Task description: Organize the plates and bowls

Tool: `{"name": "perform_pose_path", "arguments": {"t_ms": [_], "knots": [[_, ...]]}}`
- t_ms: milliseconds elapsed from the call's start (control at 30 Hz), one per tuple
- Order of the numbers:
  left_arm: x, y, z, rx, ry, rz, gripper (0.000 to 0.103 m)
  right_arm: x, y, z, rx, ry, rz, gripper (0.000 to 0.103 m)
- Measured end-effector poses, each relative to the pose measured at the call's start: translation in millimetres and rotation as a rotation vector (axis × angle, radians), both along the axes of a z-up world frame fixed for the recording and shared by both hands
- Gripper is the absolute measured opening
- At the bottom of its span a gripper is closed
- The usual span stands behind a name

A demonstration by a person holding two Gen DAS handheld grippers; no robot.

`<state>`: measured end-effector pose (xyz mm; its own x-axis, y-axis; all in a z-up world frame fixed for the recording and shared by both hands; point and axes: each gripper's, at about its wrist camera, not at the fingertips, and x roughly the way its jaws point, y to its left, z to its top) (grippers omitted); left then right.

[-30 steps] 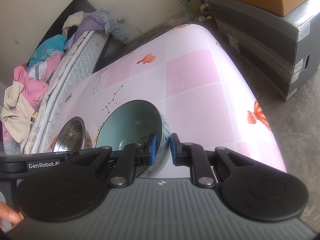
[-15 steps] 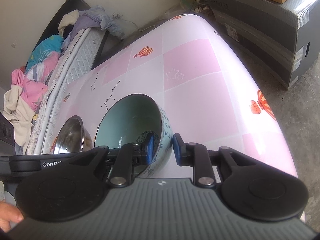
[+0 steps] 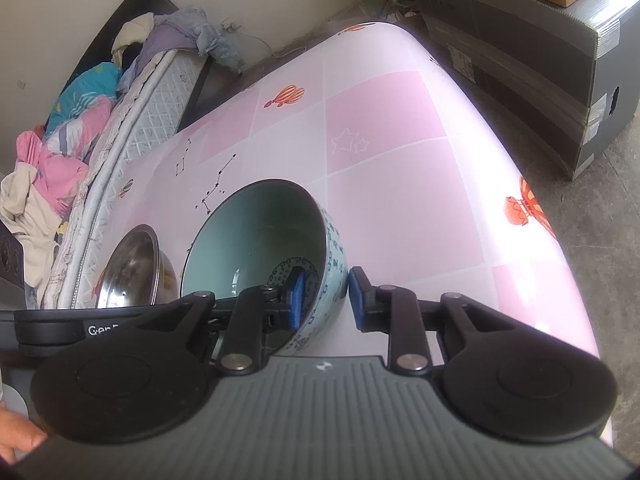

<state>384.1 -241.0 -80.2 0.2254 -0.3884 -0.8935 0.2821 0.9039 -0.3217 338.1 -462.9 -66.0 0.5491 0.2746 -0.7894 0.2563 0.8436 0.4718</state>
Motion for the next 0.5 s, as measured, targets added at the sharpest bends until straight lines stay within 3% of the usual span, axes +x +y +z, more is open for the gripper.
{"name": "perform_pose_path", "arguments": {"t_ms": [500], "knots": [[-5.4, -1.4, 2.1, 0.001, -0.013, -0.012, 0.024, -1.4, 3.8, 5.3, -0.035, -0.01, 0.006, 0.024]]}}
